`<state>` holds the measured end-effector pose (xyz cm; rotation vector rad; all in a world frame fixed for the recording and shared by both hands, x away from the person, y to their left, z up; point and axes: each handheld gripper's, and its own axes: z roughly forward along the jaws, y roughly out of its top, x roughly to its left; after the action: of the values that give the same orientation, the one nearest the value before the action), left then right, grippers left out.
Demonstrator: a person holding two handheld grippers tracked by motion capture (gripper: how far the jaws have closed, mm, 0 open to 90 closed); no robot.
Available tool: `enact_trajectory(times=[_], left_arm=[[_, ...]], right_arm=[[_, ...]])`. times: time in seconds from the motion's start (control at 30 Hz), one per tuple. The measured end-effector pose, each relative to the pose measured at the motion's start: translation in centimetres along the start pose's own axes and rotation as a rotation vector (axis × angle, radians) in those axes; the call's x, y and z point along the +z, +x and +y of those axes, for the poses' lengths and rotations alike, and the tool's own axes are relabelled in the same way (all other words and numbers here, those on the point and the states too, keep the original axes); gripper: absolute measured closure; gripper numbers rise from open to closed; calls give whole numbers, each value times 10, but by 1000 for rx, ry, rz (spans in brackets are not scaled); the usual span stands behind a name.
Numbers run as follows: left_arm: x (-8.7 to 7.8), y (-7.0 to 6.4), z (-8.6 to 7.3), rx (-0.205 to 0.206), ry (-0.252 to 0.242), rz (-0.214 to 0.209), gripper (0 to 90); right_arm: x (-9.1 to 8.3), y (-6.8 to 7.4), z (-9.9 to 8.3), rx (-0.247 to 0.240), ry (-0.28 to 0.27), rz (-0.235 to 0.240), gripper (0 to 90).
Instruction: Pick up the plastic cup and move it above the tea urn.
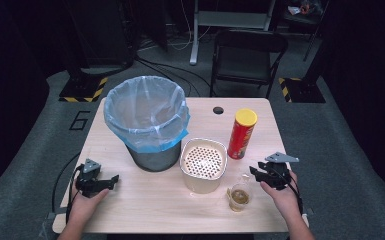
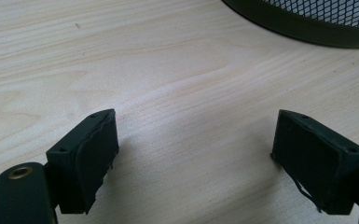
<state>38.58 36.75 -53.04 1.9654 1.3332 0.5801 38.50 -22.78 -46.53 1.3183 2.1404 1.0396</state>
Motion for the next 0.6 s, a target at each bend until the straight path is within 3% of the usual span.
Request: enact_trajectory(times=[0.07, 0.33, 0.6], left_arm=[[0, 0, 0, 0, 0, 0, 138], [0, 0, 0, -7, -1, -3, 138], [0, 0, 0, -8, -1, -3, 138]], right_arm=[[-6, 4, 7, -12, -16, 18, 576], [-15, 18, 33, 16, -45, 125, 601], [-15, 33, 60, -56, -55, 171, 655]])
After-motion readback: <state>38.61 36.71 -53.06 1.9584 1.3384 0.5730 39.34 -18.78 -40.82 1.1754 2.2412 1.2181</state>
